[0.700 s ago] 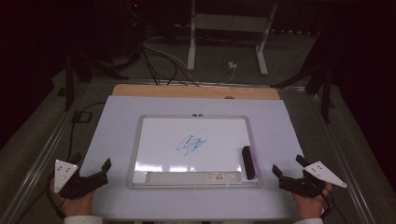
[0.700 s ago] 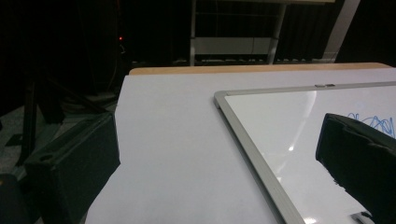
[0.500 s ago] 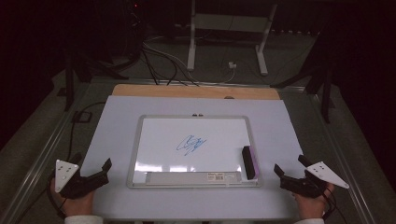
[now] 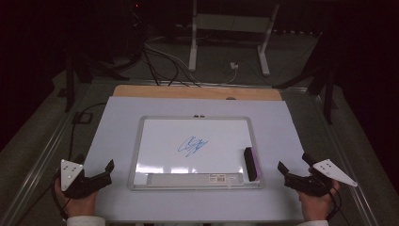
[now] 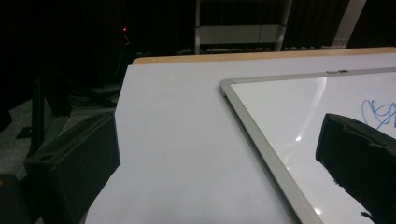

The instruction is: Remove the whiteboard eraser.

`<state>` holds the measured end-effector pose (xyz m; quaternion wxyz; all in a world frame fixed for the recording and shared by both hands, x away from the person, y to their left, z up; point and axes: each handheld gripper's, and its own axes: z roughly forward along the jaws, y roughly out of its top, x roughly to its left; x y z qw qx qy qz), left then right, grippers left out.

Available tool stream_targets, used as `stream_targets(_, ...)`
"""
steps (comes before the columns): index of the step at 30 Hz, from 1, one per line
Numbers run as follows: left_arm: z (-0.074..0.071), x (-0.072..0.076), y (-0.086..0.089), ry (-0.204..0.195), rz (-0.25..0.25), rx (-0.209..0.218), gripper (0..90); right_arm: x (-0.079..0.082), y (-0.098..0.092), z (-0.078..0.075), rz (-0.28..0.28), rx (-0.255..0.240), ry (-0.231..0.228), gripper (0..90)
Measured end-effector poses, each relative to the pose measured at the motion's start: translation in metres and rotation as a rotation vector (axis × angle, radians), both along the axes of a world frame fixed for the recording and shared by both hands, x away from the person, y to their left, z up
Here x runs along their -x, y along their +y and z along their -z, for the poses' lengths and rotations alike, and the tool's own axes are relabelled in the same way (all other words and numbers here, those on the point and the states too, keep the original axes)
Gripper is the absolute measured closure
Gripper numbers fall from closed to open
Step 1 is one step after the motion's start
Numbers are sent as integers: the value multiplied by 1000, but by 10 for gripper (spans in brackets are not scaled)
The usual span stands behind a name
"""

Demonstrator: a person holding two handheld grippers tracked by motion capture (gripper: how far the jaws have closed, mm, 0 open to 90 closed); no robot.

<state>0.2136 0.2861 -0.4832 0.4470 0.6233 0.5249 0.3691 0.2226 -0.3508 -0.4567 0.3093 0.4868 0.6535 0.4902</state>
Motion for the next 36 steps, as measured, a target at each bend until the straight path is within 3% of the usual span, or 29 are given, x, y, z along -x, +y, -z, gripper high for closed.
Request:
stream_targets(4, 1, 0, 1, 6, -8, 5, 5, -3, 4, -5, -14, 20, 0, 2)
stream_targets(8, 3, -1, 1, 11, -15, 7, 5, -15, 11, -10, -49, 36, 50, 3)
stream_targets(21, 5, -1, -1, 21, -15, 1, 5, -33, 26, -20, -106, 51, 104, 3)
stream_targets(26, 6, -2, -1, 26, -13, 1, 5, -42, 35, -18, -129, 65, 153, 3)
stream_targets(31, 7, -3, -2, 27, -9, 0, 5, -51, 40, -10, -130, 65, 253, 7)
stream_targets(36, 7, -3, -3, 33, -7, -6, 5, -54, 47, -4, -160, 81, 298, 64)
